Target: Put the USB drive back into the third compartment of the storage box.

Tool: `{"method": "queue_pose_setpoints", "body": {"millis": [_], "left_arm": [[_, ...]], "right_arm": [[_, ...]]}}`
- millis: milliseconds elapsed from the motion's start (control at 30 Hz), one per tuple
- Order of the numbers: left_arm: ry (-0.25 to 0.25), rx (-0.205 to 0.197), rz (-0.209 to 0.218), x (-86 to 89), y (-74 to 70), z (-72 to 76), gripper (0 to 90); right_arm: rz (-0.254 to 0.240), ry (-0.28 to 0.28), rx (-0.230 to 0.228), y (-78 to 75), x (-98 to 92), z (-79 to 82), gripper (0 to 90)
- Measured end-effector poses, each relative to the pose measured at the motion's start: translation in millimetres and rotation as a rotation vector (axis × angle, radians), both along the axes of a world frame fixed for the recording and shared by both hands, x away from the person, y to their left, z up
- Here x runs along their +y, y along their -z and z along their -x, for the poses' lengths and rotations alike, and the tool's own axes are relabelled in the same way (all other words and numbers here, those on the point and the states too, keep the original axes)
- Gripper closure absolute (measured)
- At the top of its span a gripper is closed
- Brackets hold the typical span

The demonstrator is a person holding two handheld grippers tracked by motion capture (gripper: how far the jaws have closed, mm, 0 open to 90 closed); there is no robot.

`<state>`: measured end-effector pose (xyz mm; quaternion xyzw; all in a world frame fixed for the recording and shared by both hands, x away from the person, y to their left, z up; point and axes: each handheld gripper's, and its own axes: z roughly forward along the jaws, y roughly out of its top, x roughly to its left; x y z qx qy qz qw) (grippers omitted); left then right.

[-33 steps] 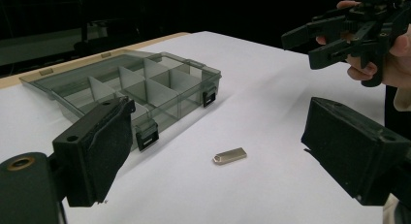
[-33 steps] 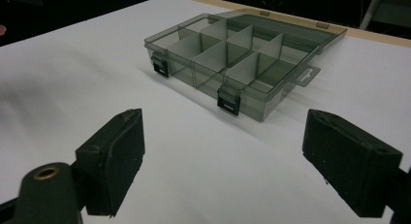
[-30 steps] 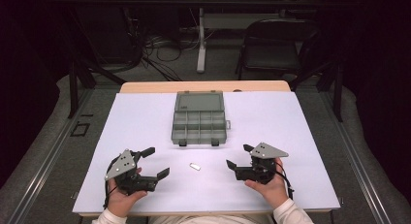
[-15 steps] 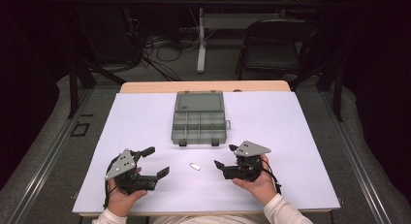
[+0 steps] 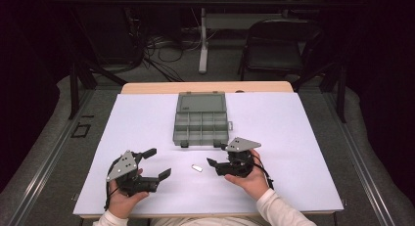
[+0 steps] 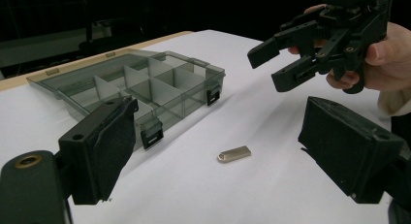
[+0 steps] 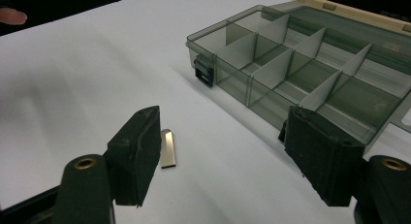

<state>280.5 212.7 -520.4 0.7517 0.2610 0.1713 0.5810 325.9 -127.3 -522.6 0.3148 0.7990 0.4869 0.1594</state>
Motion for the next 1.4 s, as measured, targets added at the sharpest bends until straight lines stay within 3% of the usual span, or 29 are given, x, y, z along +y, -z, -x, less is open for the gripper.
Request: {"method": "queue_pose_setpoints", "body": {"millis": [467, 933, 1400], "left_arm": [[0.004, 0.003, -0.004, -0.9, 0.7, -0.5, 13.0], [0.009, 0.004, -0.009, -0.8, 0.8, -0.8, 13.5], [0.013, 0.010, -0.016, -0.7, 1.6, -1.8, 14.4]], "right_arm": [[0.049, -0.030, 0.025, 6.0, 20.9, -11.7, 34.8], [0.065, -0.067, 0.011, 11.6, 39.7, -20.8, 43.2], [0.102, -0.108, 0.059, 18.7, 53.9, -28.0, 45.6]]}}
